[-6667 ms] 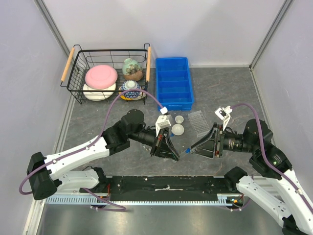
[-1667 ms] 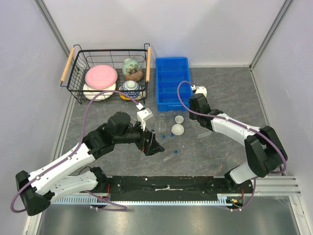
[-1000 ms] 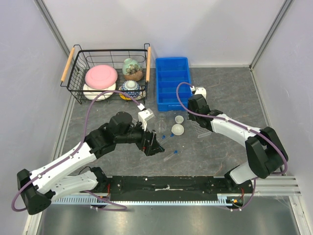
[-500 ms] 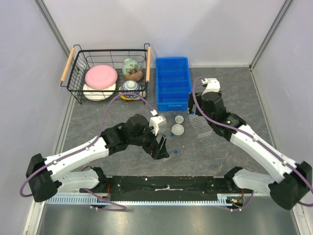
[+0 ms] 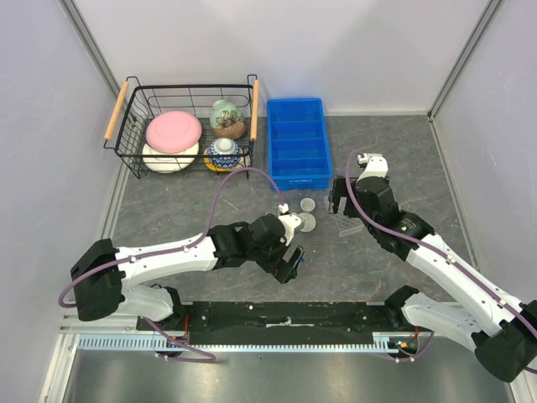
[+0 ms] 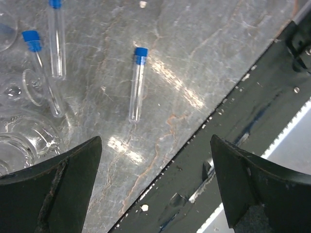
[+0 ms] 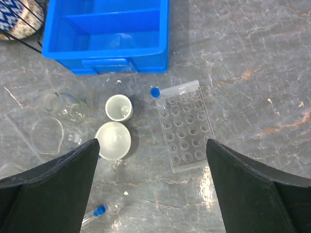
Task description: Organize the chemistry lab equipment
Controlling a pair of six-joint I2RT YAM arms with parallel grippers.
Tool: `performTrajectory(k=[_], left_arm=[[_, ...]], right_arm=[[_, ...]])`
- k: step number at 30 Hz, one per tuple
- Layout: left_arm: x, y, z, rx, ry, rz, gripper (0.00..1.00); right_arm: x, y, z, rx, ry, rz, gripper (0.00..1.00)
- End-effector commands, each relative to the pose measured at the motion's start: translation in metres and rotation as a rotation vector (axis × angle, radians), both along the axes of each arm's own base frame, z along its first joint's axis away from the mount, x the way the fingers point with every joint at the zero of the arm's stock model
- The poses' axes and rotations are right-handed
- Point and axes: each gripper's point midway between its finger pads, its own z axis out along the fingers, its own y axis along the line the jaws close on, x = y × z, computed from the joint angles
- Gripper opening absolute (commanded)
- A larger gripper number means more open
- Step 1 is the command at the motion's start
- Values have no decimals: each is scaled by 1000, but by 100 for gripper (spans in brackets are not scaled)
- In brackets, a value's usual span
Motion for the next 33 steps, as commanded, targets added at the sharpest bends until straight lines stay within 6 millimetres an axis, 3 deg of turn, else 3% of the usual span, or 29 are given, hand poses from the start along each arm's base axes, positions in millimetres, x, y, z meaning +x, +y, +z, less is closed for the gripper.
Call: performTrajectory(k=[1, 7, 19, 26, 31, 33], left_arm=[[18, -7, -4, 0, -34, 120, 99], [27, -10, -27, 54, -49, 161, 97], [22, -16, -75, 223, -95, 213, 87], [19, -14, -92, 317, -147, 226, 63], [12, -12, -96, 346, -162, 223, 41], [10, -11, -95, 347, -164, 226, 37]], right_arm=[[-8, -12, 7, -19, -14, -19, 98], [-21, -21, 26, -4, -68, -5, 97], [-38, -29, 30, -2, -82, 25, 95], [-42, -27, 31, 9, -82, 46, 92], [-43, -27, 30, 14, -78, 48, 91], [-44, -26, 30, 18, -75, 51, 91]])
